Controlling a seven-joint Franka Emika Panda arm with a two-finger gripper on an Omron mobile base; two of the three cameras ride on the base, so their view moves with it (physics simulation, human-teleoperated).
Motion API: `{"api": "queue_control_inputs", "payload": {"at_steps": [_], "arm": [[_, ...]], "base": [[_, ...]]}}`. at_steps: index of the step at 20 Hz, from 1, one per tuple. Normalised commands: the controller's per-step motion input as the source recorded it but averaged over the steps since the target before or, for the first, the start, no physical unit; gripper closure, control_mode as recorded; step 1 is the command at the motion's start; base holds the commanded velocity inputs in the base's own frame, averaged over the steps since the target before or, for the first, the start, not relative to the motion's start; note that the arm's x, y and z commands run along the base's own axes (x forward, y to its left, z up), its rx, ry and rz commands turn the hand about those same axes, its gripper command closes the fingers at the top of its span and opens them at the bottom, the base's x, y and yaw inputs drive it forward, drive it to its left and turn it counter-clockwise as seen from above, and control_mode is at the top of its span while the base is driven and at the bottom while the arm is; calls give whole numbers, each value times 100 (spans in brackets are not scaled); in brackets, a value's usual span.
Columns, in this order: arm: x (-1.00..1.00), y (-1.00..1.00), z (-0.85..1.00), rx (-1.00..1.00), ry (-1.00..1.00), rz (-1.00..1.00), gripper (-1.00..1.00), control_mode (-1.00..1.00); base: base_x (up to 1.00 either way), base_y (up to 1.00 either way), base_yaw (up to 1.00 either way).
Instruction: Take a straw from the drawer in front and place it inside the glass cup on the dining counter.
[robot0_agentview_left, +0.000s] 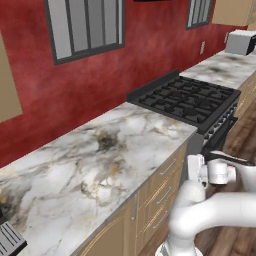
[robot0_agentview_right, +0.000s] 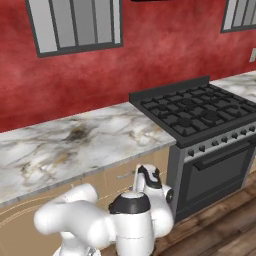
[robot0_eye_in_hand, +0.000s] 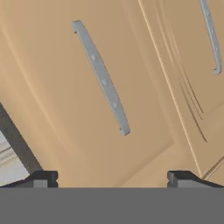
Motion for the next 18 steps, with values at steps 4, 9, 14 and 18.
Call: {"api": "queue_control_inputs", "payload": {"at_steps": [4, 9, 14, 18], "arm": [[35, 0, -27, 0, 0, 0, -100, -100], [48, 0, -30, 0, 0, 0, -100, -100], [45, 0, -29, 0, 0, 0, -100, -100], [41, 0, -34, 0, 0, 0, -100, -100]], "base": [[0, 0, 0], [0, 0, 0], [0, 0, 0], [0, 0, 0]]}}
